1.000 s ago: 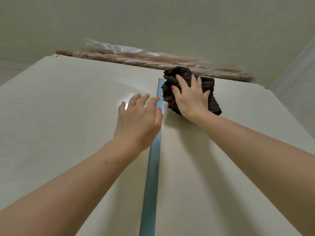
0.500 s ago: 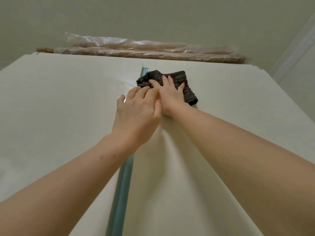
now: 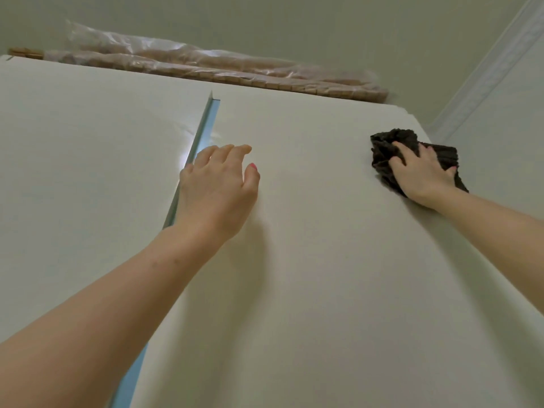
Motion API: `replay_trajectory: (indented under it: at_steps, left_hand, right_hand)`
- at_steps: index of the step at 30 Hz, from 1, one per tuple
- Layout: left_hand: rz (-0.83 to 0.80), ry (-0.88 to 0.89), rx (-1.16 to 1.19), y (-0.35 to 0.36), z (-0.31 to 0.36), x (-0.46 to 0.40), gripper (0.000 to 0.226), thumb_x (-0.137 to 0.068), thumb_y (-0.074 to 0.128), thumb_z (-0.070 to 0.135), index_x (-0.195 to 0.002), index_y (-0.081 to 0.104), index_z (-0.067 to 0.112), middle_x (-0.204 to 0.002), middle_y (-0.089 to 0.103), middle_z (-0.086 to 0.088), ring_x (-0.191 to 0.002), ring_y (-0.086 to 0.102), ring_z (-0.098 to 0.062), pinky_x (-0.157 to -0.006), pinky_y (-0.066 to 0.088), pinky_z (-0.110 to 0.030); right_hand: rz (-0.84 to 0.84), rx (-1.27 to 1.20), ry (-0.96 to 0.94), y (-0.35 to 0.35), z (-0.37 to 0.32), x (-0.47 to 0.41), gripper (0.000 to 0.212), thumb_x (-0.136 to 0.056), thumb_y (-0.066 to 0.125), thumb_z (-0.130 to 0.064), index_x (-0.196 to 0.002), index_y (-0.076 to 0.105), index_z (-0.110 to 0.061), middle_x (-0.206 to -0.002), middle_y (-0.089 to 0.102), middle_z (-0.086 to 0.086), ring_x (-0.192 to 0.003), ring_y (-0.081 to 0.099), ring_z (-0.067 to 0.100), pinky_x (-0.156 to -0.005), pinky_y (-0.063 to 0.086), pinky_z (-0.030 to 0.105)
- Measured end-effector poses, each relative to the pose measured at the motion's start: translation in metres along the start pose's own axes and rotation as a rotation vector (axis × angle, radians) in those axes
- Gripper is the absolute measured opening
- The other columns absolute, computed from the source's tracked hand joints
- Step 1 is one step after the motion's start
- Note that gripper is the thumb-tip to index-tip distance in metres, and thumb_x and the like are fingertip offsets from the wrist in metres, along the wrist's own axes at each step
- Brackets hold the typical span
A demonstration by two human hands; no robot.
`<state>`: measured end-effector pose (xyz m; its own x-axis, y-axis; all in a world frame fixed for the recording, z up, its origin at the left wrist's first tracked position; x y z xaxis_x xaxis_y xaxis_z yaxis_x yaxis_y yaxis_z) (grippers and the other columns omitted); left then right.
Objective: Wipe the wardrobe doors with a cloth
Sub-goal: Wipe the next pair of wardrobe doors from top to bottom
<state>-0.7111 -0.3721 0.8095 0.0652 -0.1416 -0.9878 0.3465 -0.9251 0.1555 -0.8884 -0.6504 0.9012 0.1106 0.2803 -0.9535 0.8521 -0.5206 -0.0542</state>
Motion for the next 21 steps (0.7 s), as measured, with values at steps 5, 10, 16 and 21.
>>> replay_trajectory:
  at_steps: [5, 10, 16, 21]
  left_hand:
    - [0.007, -0.006, 0.005, -0.001, -0.002, 0.012, 0.042, -0.098, 0.031, 0.031, -0.139, 0.038, 0.03, -0.146, 0.038, 0.01, -0.14, 0.022, -0.013, -0.109, 0.02, -0.036]
    - [0.016, 0.017, 0.008, -0.014, -0.007, 0.024, 0.041, -0.098, 0.031, 0.032, -0.138, 0.039, 0.031, -0.145, 0.04, 0.008, -0.138, 0.024, -0.014, -0.109, 0.022, -0.037]
    - [0.023, -0.022, 0.049, -0.022, -0.017, 0.03, 0.04, -0.098, 0.032, 0.031, -0.137, 0.04, 0.033, -0.144, 0.041, 0.009, -0.137, 0.026, -0.014, -0.108, 0.023, -0.036]
    - [0.022, -0.023, 0.057, -0.035, -0.024, 0.042, 0.04, -0.098, 0.032, 0.033, -0.138, 0.038, 0.034, -0.145, 0.04, 0.01, -0.137, 0.024, -0.012, -0.108, 0.023, -0.033]
  right_hand:
    - [-0.001, -0.043, -0.011, -0.002, 0.014, 0.022, 0.049, -0.098, 0.025, -0.045, -0.147, 0.018, -0.045, -0.16, 0.007, 0.002, -0.147, -0.002, 0.021, -0.114, -0.001, 0.06]
    - [0.025, -0.069, -0.062, 0.005, 0.039, 0.098, 0.046, -0.099, 0.029, -0.046, -0.144, 0.02, -0.05, -0.16, 0.009, -0.003, -0.147, -0.002, 0.013, -0.116, -0.003, 0.053]
    - [-0.02, -0.034, -0.058, 0.015, -0.026, 0.125, 0.051, -0.097, 0.02, -0.054, -0.147, 0.013, -0.046, -0.16, 0.002, 0.003, -0.147, -0.006, 0.024, -0.112, -0.003, 0.061]
    - [-0.095, 0.008, -0.345, 0.036, -0.155, 0.152, 0.052, -0.099, 0.016, -0.054, -0.148, 0.004, -0.045, -0.16, -0.009, 0.008, -0.144, -0.016, 0.033, -0.109, -0.008, 0.065]
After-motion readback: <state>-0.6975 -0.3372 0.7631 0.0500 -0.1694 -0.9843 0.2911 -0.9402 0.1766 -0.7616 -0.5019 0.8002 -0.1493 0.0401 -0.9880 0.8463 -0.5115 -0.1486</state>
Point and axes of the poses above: each hand's wrist, its own x-axis away from the middle knuckle, its own y-axis out of the palm, z = x × y, the point moved 7 cm from there along -x, towards the middle knuckle
